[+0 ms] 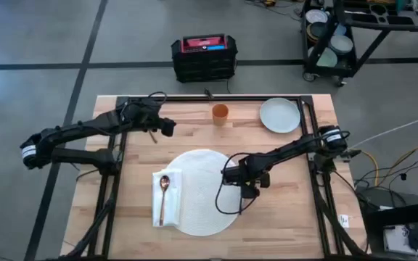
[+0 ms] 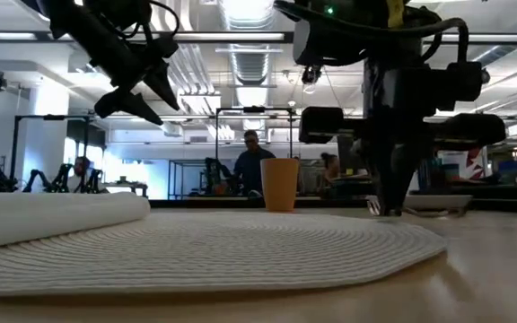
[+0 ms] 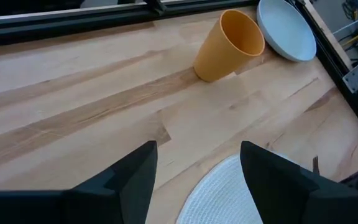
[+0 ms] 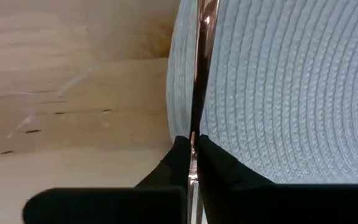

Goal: Set table place
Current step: Put the gold fork on the white mat

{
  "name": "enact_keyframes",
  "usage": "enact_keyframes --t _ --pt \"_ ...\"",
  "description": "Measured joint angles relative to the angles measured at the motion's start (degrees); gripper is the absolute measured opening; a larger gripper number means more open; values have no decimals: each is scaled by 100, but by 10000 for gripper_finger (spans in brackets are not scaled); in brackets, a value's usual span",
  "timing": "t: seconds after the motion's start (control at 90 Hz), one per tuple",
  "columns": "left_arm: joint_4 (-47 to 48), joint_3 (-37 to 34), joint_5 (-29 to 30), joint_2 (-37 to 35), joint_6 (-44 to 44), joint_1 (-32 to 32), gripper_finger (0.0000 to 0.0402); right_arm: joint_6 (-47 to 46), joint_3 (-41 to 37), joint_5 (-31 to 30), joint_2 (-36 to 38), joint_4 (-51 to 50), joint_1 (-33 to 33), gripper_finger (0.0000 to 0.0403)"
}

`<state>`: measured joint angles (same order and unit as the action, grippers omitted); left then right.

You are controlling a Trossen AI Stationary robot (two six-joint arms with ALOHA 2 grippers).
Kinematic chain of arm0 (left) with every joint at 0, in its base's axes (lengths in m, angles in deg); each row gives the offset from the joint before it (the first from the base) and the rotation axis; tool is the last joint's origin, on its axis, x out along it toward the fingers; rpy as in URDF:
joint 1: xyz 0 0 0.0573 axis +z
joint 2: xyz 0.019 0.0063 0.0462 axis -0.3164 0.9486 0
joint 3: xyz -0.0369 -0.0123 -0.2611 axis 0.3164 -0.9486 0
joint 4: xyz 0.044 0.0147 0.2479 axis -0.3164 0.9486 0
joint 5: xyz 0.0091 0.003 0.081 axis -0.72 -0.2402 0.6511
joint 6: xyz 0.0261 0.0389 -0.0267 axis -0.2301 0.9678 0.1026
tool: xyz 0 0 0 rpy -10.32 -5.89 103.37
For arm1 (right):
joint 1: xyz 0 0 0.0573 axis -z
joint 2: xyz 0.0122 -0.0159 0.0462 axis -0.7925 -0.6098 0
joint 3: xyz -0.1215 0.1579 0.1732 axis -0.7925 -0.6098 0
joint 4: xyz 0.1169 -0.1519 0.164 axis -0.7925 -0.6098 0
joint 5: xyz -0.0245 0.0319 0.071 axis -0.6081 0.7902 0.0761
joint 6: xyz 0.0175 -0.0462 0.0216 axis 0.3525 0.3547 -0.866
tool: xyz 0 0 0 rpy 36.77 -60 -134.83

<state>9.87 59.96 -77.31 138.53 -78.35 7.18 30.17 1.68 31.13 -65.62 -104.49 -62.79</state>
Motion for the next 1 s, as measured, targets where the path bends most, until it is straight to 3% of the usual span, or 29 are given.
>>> enact_keyframes --t 0.278,0.422,0.533,0.811,1.0 --pt "2 0 0 0 0 1 217 -403 35 -161 0 96 2 0" --pt "2 0 0 0 0 0 217 413 35 -694 0 -40 2 0" --pt "2 0 0 0 0 1 217 800 32 -720 0 -202 68 0" --pt "1 0 0 0 -20 1 217 -886 37 -753 0 401 142 0" --pt "0 0 0 0 -24 -9 217 -1057 44 -709 0 374 153 6"
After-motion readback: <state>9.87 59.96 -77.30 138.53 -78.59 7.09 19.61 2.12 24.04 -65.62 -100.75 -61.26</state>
